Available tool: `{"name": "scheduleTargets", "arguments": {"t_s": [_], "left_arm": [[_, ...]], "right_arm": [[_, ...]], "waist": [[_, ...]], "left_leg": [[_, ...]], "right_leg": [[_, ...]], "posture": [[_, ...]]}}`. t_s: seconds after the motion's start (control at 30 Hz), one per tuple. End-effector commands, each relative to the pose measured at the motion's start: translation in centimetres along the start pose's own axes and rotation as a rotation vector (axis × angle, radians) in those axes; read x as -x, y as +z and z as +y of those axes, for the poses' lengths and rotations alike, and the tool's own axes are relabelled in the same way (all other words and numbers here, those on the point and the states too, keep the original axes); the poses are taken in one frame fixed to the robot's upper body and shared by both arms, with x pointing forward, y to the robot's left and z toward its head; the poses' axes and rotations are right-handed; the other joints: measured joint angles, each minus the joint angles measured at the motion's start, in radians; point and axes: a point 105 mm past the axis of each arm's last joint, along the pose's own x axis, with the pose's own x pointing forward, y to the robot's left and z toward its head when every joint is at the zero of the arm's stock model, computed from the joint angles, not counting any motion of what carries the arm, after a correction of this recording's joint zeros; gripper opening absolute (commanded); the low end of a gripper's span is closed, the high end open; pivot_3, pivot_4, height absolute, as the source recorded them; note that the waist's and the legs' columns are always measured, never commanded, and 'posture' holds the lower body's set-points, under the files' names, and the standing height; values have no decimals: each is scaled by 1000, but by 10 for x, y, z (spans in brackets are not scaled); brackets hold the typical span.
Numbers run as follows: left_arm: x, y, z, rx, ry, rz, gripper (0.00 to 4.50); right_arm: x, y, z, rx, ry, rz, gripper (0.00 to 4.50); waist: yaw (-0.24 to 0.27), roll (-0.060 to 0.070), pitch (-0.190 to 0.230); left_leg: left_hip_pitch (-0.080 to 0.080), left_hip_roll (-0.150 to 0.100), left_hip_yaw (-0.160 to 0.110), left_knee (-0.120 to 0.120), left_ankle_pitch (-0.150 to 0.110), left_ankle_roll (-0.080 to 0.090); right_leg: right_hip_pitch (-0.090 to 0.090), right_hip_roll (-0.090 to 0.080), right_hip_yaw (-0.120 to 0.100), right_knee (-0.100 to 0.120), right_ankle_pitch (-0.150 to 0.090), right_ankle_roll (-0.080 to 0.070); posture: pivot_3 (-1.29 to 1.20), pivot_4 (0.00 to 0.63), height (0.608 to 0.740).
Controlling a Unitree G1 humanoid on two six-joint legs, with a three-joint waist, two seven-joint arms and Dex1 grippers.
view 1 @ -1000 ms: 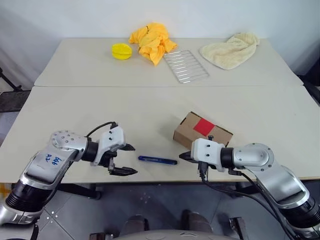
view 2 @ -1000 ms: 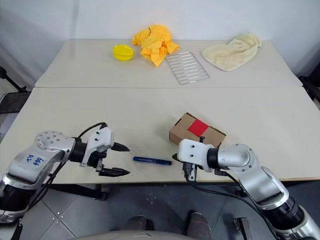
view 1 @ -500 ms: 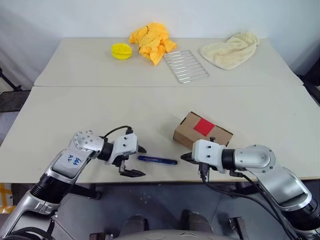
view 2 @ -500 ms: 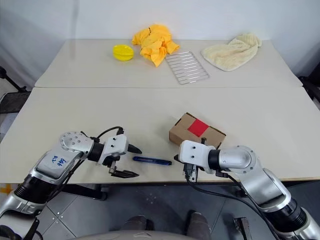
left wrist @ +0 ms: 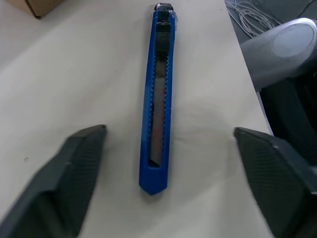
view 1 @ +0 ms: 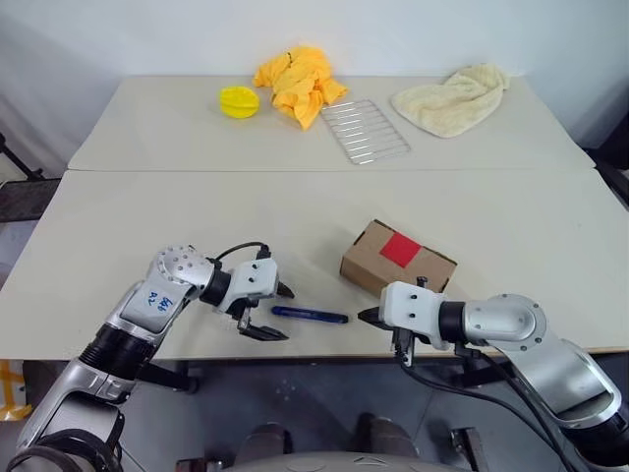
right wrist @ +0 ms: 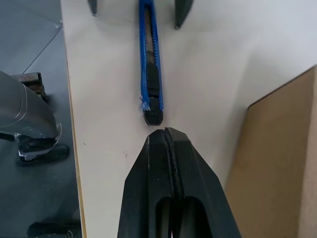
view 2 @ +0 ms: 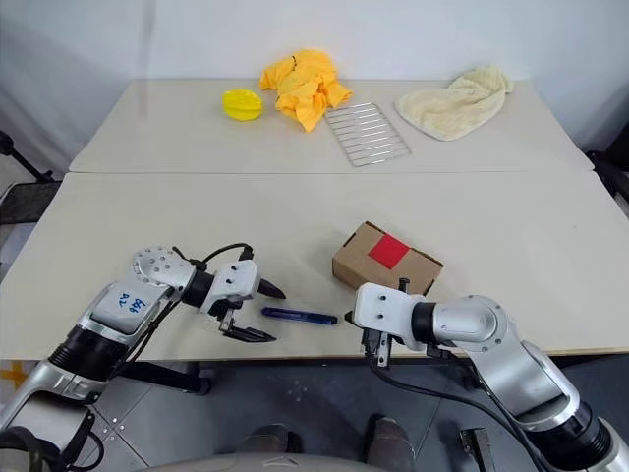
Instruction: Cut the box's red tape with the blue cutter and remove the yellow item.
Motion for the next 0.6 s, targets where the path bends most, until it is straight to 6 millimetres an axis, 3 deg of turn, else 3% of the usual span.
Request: {"name": "scheduleTargets", "arguments": {"t_s": [0.03, 0.33, 0.5, 0.6], "left_arm": [[-13, -21, -14, 60, -79, 64, 3084], [-17, -25, -19, 32, -92, 81, 3084], [-19, -26, -20, 23, -91, 85, 1983], [-21, -26, -21, 20, -91, 85, 1983]], "right_arm": [[8, 9, -2, 37, -30, -20, 0], [9, 10, -1, 34, -35, -19, 0], [9, 10, -1, 37, -32, -17, 0], [10, 10, -1, 39, -31, -17, 0]], "waist": [[0, 0, 0], [0, 0, 0], [0, 0, 0], [-1, 0, 0]], "left_leg": [[0, 0, 0, 0, 0, 0], [0, 0, 0, 0, 0, 0], [0, 0, 0, 0, 0, 0], [1, 0, 0, 0, 0, 0]], "right_leg": [[0, 0, 0, 0, 0, 0], [0, 0, 0, 0, 0, 0], [0, 0, 0, 0, 0, 0], [0, 0, 0, 0, 0, 0]], "posture": [[0, 150, 740], [0, 150, 740], [0, 150, 740], [0, 150, 740]]}}
